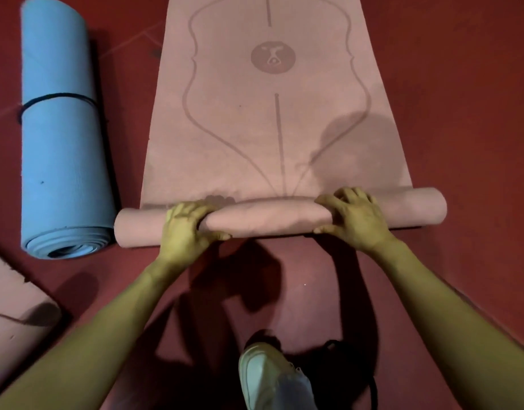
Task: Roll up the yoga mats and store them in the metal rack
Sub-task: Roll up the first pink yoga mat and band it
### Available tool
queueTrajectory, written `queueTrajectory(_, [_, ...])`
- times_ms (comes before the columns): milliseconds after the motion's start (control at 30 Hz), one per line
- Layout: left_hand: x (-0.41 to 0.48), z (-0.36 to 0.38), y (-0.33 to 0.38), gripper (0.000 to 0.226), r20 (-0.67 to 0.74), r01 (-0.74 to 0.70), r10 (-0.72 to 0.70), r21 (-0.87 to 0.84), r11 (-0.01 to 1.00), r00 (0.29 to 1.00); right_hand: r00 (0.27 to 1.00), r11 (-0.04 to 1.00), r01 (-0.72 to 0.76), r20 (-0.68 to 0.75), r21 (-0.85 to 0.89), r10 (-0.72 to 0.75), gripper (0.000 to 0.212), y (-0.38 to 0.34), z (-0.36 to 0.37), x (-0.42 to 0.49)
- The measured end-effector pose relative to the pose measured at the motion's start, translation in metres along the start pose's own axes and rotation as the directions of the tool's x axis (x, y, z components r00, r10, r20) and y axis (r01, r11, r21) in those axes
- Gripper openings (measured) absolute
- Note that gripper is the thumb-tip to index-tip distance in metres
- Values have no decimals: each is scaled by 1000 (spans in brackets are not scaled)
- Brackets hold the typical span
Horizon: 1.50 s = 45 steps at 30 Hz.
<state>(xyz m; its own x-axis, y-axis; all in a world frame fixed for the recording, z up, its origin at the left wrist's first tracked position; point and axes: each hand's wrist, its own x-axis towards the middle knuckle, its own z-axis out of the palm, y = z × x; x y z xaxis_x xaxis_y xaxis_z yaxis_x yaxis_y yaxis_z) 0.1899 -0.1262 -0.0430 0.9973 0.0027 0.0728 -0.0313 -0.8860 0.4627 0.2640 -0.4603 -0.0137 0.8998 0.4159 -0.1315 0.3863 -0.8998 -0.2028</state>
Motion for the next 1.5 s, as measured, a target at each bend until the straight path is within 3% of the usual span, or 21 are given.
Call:
queueTrajectory(300, [-81,5,20,58,-33,35,-38,-70,997,999,994,1000,25,-106,-7,-26,79,-11,24,-77])
queueTrajectory(500, [-71,-1,17,62,8,49,-48,-91,995,999,989,992,15,-145,127,3,70,-12,36,-81])
queueTrajectory(633, [-51,-9,15,73,45,104,-102,-58,993,994,970,962,-97,-194,256,150,51,-20,38,-71])
queueTrajectory(733, [-42,-8,19,77,9,157,-157,61,986,988,950,963,-163,-229,217,212,53,-24,37,-64])
queueTrajectory(833, [-41,-1,23,80,24,228,-229,38,973,973,957,958,-163,-197,236,211,60,-22,36,-57])
queueTrajectory(1000, [-43,17,28,43,-186,235,-275,-213,948,943,950,947,-72,-267,313,161,47,-22,35,-48])
queueTrajectory(1167, [-42,19,23,43,-223,129,-187,-248,960,957,956,920,-13,-265,393,127,50,-9,36,-46])
queueTrajectory(1333, [-29,18,13,56,-185,44,-56,-69,997,981,981,946,45,-194,321,19,68,5,28,-28])
queueTrajectory(1500, [-8,3,4,79,-16,-42,42,-33,999,999,995,954,14,-99,300,16,69,5,15,-6])
